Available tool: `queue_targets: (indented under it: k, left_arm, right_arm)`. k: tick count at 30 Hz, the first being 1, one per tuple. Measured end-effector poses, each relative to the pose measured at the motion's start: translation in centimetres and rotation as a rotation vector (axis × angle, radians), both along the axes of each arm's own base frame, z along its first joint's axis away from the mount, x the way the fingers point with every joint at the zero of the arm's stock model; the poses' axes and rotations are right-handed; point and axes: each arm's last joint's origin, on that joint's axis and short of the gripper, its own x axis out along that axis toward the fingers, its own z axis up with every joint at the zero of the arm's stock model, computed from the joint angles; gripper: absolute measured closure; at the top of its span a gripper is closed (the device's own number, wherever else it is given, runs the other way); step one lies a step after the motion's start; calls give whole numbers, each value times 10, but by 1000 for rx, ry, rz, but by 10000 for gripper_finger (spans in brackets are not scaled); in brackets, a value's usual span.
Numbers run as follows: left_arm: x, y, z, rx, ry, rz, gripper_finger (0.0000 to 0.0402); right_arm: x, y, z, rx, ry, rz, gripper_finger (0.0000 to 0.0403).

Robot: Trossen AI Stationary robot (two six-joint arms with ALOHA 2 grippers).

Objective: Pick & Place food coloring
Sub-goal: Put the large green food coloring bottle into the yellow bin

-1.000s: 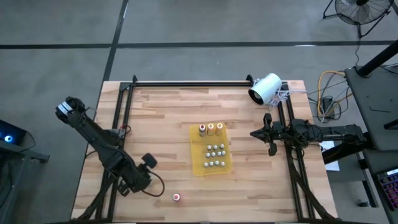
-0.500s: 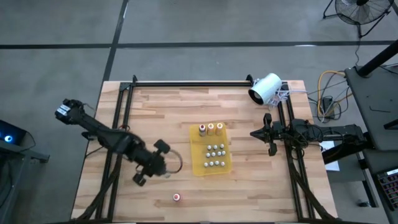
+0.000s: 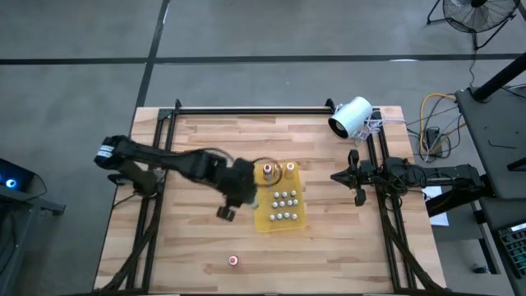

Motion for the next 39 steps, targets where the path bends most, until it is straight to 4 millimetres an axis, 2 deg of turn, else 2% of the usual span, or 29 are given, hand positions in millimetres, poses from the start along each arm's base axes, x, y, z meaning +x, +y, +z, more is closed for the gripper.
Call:
queue_targets:
  k: [6,15,24,32,39]
  left_arm:
    - [27,35,7,3,19,116,305]
    - [29,72,4,47,78,156,305]
    - [27,94,4,61,83,193,305]
    - [33,104,1,31,60,267,305]
    - [34,109,-9,2,120,334,305]
  right_arm:
    - [0,0,0,0,0,0,390]
    - [0,0,0,2,0,0,390]
    - [0,0,0,3,0,0,390]
    - [0,0,0,2,0,0,390]
    - [0,0,0,2,0,0,390]
